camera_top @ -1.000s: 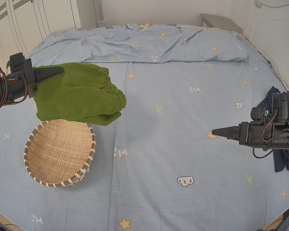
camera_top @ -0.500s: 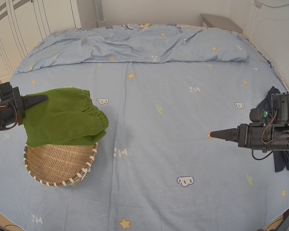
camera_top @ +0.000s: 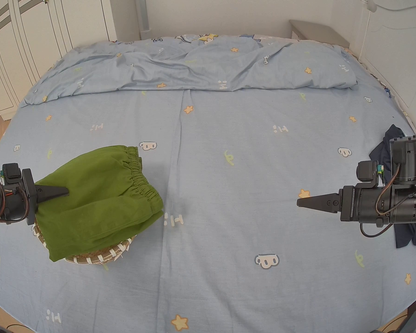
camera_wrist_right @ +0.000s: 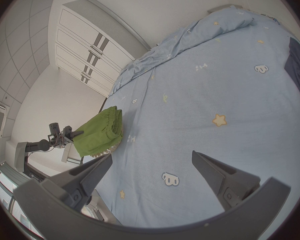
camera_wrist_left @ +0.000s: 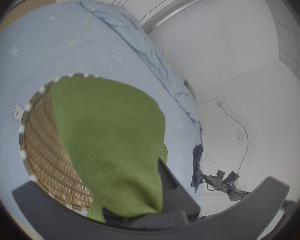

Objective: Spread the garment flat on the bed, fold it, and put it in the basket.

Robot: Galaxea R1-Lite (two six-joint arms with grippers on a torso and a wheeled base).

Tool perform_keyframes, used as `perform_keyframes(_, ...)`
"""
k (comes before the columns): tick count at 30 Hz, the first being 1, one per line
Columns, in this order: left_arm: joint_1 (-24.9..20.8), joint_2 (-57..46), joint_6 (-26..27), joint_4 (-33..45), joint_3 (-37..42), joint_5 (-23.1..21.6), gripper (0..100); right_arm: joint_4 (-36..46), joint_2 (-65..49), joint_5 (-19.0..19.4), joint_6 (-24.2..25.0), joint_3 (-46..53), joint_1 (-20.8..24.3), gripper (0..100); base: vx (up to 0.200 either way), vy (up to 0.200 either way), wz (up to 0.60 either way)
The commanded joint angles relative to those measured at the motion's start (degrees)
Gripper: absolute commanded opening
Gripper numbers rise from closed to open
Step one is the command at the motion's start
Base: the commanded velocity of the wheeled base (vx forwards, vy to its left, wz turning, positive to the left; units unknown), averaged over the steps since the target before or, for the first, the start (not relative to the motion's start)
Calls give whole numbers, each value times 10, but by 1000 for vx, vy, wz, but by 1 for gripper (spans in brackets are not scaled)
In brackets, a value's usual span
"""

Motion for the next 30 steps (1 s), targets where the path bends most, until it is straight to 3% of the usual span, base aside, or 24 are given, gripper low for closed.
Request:
perform_keyframes(1, 6, 41, 10, 57, -45, 2, 0, -1, 0, -3, -2, 5, 14, 100, 0, 0, 0)
perform_keyframes(4, 17, 69, 35, 113, -78, 22, 0, -1, 0, -9, -3, 6, 14, 100, 0, 0, 0)
perform_keyframes(7, 16, 102, 44, 138, -97, 73, 0, -1, 0, -9, -3, 6, 14, 100, 0, 0, 0)
perform_keyframes(8, 12, 125, 51, 140, -106, 118, 0, -1, 1, -9, -4, 6, 14, 100, 0, 0, 0)
perform_keyframes(10, 8, 143, 55, 140, -116, 143, 0, -1, 1, -9, -4, 6, 15, 100, 0, 0, 0)
perform_keyframes(21, -16, 249, 54, 153, -182, 164, 0, -1, 4, -11, -3, 8, 21, 100, 0, 0, 0)
perform_keyframes(26, -27, 272, 55, 169, -208, 195, 0, -2, 5, -11, -4, 8, 21, 100, 0, 0, 0)
perform_keyframes(30, -28, 267, 54, 171, -216, 195, 0, -1, 6, -11, -4, 8, 21, 100, 0, 0, 0)
